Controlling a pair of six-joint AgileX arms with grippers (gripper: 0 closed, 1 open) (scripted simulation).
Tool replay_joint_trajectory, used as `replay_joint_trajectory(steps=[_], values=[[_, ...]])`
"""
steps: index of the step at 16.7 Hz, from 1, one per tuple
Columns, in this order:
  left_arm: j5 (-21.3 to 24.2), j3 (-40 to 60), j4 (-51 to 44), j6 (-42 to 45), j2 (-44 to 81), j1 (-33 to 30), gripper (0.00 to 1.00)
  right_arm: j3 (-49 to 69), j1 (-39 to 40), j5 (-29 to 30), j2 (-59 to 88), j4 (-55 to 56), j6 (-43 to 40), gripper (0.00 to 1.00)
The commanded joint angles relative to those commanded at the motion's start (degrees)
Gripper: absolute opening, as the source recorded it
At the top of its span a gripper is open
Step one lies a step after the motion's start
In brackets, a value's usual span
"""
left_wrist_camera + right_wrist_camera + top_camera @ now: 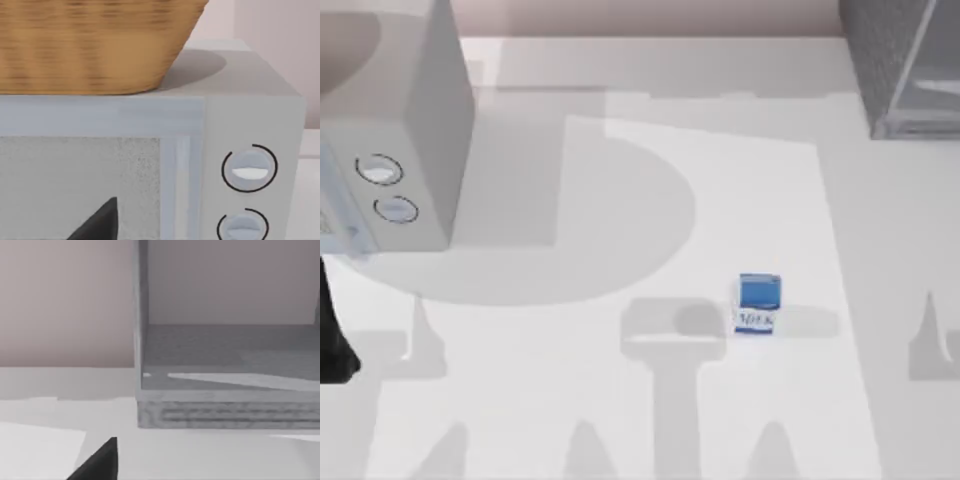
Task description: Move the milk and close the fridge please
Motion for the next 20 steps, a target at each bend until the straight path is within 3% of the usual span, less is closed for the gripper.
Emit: replay_joint_trajectory(steps=[3, 6, 16, 20], values=[[0.0, 0.0, 0.0, 0.0, 0.0, 0.0, 1.0, 0.03, 0.77, 0.77, 0.76, 0.74, 0.07, 1.0], [0.0, 0.0, 0.0, 0.0, 0.0, 0.0, 1.0, 0.21, 6.39, 6.36, 5.84, 5.63, 0.29, 1.0], [0.0, 0.0, 0.0, 0.0, 0.0, 0.0, 1.0, 1.01, 42.26, 42.48, 35.1, 33.16, 0.79, 1.0], [0.0, 0.0, 0.0, 0.0, 0.0, 0.0, 1.0, 1.3, 51.35, 51.6, 42.63, 40.43, 1.0, 1.0]])
